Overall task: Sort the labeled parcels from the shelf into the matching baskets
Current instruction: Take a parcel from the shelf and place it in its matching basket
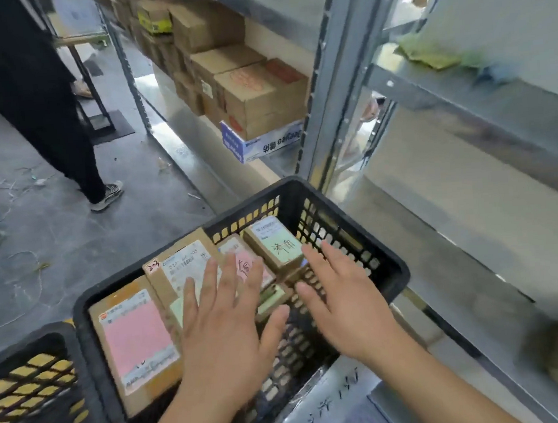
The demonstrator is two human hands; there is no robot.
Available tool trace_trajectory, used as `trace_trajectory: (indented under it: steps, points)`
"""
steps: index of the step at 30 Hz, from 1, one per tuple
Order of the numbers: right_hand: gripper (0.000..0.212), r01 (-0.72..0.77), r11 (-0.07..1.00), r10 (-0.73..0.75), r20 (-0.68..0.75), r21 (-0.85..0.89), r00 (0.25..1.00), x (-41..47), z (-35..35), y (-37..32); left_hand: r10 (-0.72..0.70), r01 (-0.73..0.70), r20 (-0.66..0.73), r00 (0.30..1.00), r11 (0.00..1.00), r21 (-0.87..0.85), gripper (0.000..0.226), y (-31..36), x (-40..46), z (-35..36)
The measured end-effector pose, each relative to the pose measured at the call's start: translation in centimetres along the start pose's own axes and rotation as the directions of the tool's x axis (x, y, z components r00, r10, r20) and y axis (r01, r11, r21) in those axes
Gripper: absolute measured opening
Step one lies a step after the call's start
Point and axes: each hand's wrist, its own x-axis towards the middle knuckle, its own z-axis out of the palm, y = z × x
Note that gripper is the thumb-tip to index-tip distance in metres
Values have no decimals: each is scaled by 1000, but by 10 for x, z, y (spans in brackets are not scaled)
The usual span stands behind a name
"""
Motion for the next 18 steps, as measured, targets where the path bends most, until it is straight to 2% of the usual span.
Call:
trace_trajectory:
  steps: [5,9,14,18]
  points:
    - [67,-135,991,135,-115,10,984,-51,-28,58,162,-162,7,987,986,28,73,72,7,4]
    - [67,-282,957,289,-122,71,950,-110,-50,120,314,-314,33,949,949,-7,74,150,0,18]
    - [68,-457,877,477,-167,147,863,-196,-61,208,504,-501,111,857,864,-48,73,258,-26,56]
    - [69,-575,784,618,-199,236,761,-260,-60,269,599,-597,176,782,799,-68,74,327,-47,94]
